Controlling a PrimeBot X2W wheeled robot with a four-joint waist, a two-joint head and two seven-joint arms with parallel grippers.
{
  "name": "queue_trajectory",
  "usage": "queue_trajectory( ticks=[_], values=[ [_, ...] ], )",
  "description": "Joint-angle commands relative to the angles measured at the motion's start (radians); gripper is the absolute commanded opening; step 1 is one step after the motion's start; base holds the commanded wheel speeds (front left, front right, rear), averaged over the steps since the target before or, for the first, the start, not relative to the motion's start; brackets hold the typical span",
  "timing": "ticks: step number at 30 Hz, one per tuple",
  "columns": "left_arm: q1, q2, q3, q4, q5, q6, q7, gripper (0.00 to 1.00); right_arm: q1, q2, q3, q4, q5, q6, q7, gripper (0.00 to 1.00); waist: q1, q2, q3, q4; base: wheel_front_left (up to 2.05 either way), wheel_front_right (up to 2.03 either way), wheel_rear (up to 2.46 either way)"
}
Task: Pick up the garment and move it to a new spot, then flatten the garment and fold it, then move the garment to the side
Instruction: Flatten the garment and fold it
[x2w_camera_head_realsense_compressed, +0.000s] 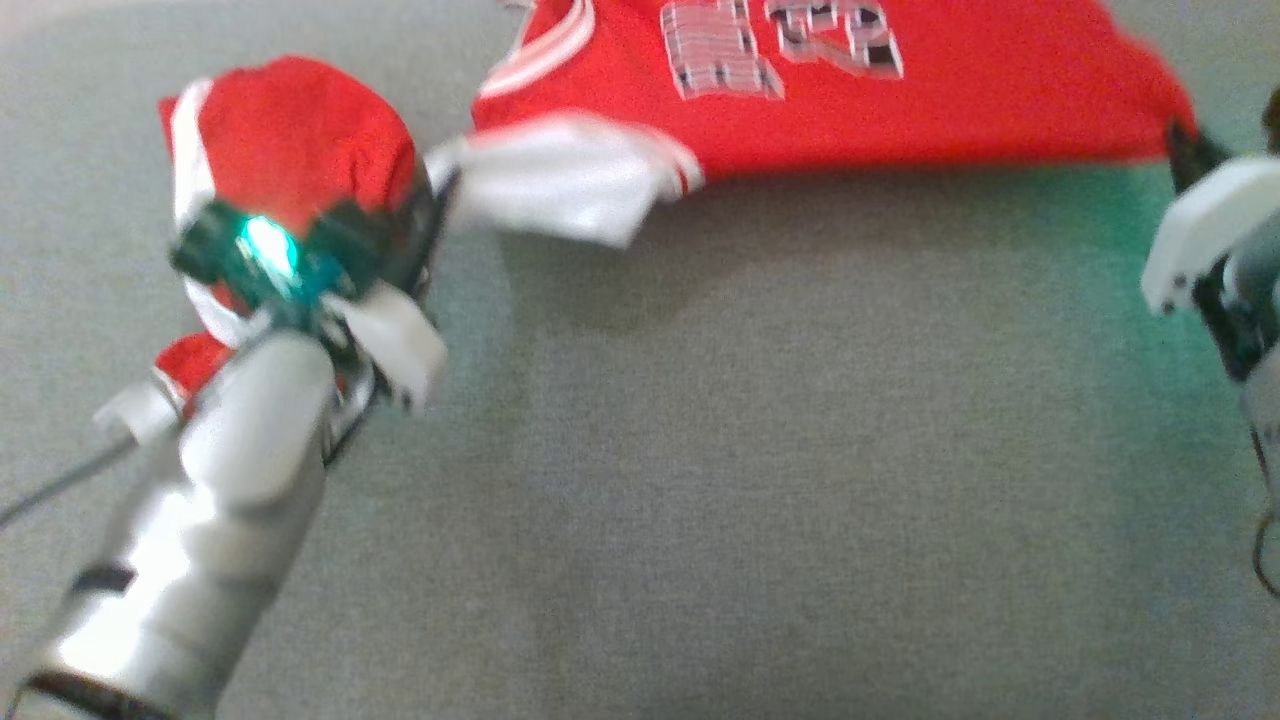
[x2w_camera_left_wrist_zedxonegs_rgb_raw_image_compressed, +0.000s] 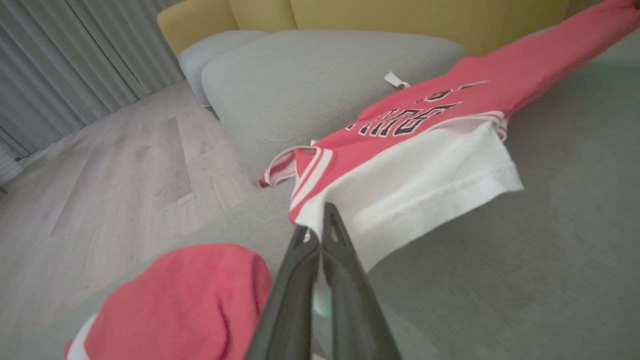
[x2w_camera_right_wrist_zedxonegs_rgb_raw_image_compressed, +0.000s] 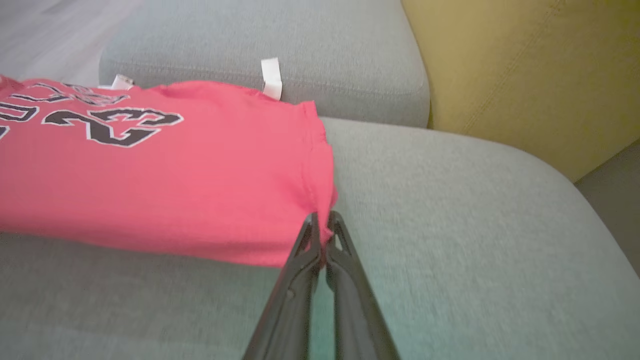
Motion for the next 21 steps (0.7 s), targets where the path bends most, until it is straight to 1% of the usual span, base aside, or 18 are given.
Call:
queue_trajectory(
  ticks=[1, 3, 6, 11, 15, 21],
  values=[
    [0.010, 0.066, 0.000, -0.060, -0.021, 0.002, 0.020, 0.00, 0.035, -0.038, 0.047, -0.043, 0.042, -0.001, 0.023, 0.00, 0.0003, 0.0000, -0.070, 0.005, 0.00, 0.00, 0.00],
    [0.067, 0.092, -0.033, -0.116, -0.046, 0.002, 0.051, 0.00, 0.085, -0.062, 0.103, -0.075, 0.105, -0.001, 0.064, 0.00, 0.0003, 0.0000, -0.103, 0.007, 0.00, 0.00, 0.00],
    [0.145, 0.135, -0.066, -0.212, -0.077, 0.002, 0.099, 0.00, 0.159, -0.118, 0.185, -0.131, 0.192, -0.001, 0.139, 0.00, 0.0003, 0.0000, -0.147, 0.008, 0.00, 0.00, 0.00],
    [0.291, 0.198, -0.091, -0.387, -0.126, 0.004, 0.193, 0.00, 0.267, -0.201, 0.268, -0.219, 0.332, -0.001, 0.232, 0.00, 0.0003, 0.0000, -0.218, 0.004, 0.00, 0.00, 0.00],
    [0.406, 0.248, -0.104, -0.541, -0.156, 0.032, 0.272, 0.00, 0.350, -0.243, 0.300, -0.285, 0.423, -0.001, 0.284, 0.00, 0.0003, 0.0000, -0.267, 0.002, 0.00, 0.00, 0.00],
    [0.550, 0.314, -0.110, -0.755, -0.194, 0.100, 0.365, 0.00, 0.481, -0.286, 0.296, -0.389, 0.529, -0.001, 0.330, 0.00, 0.0003, 0.0000, -0.307, -0.002, 0.00, 0.00, 0.00]
  ],
)
